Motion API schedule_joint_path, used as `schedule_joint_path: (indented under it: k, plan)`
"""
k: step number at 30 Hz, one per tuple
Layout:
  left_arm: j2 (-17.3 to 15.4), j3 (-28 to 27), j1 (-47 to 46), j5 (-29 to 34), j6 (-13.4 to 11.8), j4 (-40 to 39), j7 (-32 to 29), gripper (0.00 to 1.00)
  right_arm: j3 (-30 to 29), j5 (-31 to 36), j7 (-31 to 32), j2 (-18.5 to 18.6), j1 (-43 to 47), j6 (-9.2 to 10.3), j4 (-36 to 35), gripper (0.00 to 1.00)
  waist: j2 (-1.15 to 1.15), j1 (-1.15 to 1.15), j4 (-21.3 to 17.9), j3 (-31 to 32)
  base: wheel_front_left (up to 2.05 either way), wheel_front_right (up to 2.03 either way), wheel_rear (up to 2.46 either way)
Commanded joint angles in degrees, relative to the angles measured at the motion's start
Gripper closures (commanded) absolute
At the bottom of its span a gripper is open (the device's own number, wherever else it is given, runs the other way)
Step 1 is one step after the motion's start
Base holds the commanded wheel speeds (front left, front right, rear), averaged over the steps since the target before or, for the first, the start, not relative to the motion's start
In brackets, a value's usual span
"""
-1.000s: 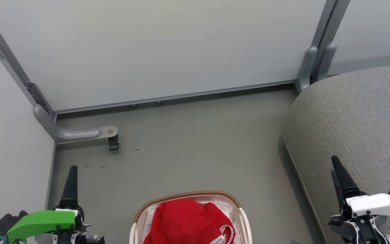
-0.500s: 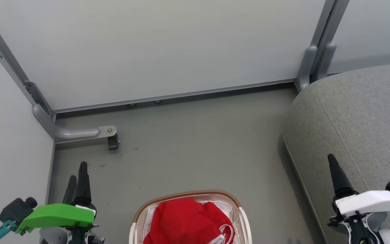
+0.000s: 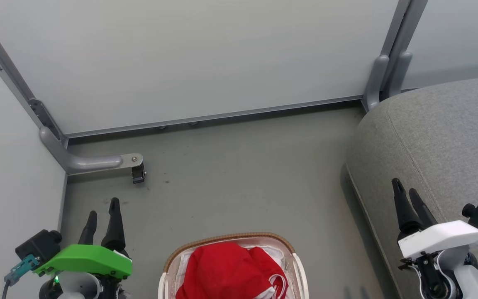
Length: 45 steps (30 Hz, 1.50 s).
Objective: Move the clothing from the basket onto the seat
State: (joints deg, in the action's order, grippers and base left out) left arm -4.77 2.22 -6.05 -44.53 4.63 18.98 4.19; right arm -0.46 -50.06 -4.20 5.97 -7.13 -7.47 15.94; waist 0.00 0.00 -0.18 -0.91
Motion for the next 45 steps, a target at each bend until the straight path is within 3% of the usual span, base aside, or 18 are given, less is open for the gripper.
schedule_joint_path:
  k: [1,29,45]
  plan:
    - [-0.96,0.53,-2.14,2.31,-0.42,-0.20,0.74,0.00,0.52,2.04,-0.68,0.74,-1.80,-0.02,-0.32,0.00,0.00,0.00,-0.01,-0.01,0.00,0.00,0.00]
    - [-2.91,7.48,-0.83,19.49,-6.28,1.03,5.25,0.00,3.34,21.67,-5.25,0.17,-0.74,-0.03,2.11,0.00,0.00,0.00,0.13,0.11,0.00,0.00,0.00]
    - [-2.00,7.72,1.23,27.23,-6.48,0.33,7.34,0.00,2.10,31.77,-7.34,-0.80,0.75,-0.02,2.76,0.00,0.00,0.00,0.05,0.12,0.00,0.00,0.00]
